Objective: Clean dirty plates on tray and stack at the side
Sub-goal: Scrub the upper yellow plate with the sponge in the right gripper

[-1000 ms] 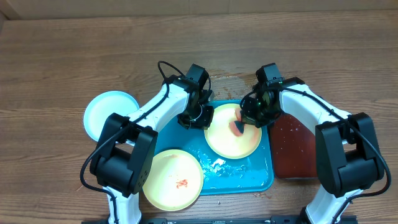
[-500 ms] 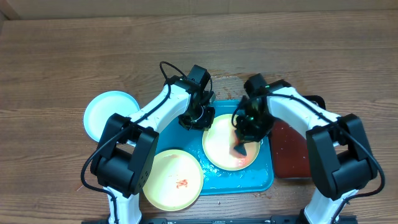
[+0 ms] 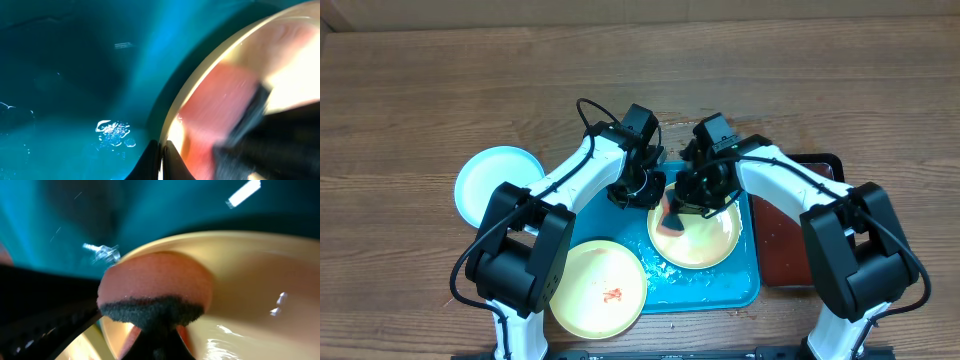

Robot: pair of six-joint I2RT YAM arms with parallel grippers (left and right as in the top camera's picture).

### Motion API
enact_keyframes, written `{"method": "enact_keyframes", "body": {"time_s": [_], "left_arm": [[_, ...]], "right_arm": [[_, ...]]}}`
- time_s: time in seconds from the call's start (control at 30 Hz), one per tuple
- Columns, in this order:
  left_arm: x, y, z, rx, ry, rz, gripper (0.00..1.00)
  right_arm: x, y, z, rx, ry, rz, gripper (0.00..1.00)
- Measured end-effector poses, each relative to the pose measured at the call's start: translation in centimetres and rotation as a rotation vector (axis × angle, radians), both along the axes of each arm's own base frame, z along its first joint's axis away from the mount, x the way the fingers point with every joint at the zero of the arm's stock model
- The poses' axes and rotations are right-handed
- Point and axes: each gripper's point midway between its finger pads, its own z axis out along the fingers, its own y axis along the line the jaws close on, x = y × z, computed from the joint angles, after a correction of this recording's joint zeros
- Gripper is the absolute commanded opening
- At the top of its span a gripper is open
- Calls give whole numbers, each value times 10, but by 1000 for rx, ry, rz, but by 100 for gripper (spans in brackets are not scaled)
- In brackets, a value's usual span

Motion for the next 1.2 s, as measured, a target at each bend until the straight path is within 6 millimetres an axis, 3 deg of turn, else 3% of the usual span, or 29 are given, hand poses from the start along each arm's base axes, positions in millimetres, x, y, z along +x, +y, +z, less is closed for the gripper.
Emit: {"method": "enact_keyframes", "body": {"time_s": [0.37,0.63,0.83,1.07,1.2], "left_arm": [[0,0,0,-1,0,0,4],[1,-1,0,-6,-2,0,4],[2,-2,0,-8,-8,5,4],[4,-2,0,-7,-12,18,4],[4,-2,0,-7,-12,18,4]], "right_arm": [[1,-85,-12,-220,160,-246,4],[-28,-107,-10,-333,244,-184,4],[-46,-94,-9,-340,233,-20,4],[-57,-40,-6,-204,144,188,4],[-53,-17,-5,-123,102,200,4]]}}
